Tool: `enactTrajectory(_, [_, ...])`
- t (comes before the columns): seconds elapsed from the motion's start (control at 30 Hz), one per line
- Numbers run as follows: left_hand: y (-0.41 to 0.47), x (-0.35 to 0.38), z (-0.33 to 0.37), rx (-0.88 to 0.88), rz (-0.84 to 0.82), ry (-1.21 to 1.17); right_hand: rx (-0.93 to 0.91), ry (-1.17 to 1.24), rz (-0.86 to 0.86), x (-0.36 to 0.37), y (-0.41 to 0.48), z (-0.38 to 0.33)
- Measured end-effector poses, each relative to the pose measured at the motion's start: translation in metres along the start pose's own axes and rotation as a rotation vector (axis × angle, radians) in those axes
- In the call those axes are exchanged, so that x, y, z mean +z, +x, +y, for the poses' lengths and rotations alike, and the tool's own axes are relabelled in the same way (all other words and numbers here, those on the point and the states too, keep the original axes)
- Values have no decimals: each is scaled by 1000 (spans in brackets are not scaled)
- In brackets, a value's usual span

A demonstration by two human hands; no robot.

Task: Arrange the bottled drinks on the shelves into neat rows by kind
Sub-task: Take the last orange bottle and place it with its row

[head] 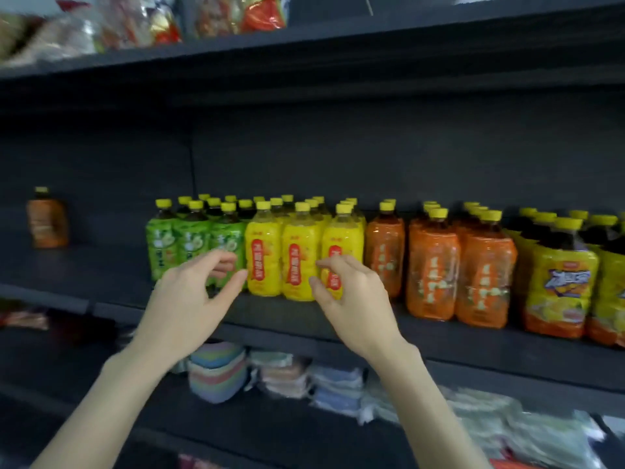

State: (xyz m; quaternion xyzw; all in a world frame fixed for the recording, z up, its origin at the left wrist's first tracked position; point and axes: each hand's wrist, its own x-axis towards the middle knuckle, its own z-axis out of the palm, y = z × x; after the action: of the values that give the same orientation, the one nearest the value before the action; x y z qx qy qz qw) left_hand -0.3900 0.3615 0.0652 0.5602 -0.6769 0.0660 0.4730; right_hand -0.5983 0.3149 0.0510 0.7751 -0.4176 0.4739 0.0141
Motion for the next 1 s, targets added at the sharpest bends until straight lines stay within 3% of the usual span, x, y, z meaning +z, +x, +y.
enactTrajectory(0.2, [-4, -74, -107, -40, 6, 119, -36, 2, -112, 102, 31, -81])
enactTrajectory(0.43, [41, -116, -205, -14, 74, 169, -92, 28, -67, 189, 97, -132])
enactTrajectory(0.73, [101, -156, -365, -61, -31, 302, -55, 62, -90, 344, 182, -180])
enactTrajectory(1.0, [145, -239, -520, -132, 103, 290, -95, 116, -149, 494, 265, -273])
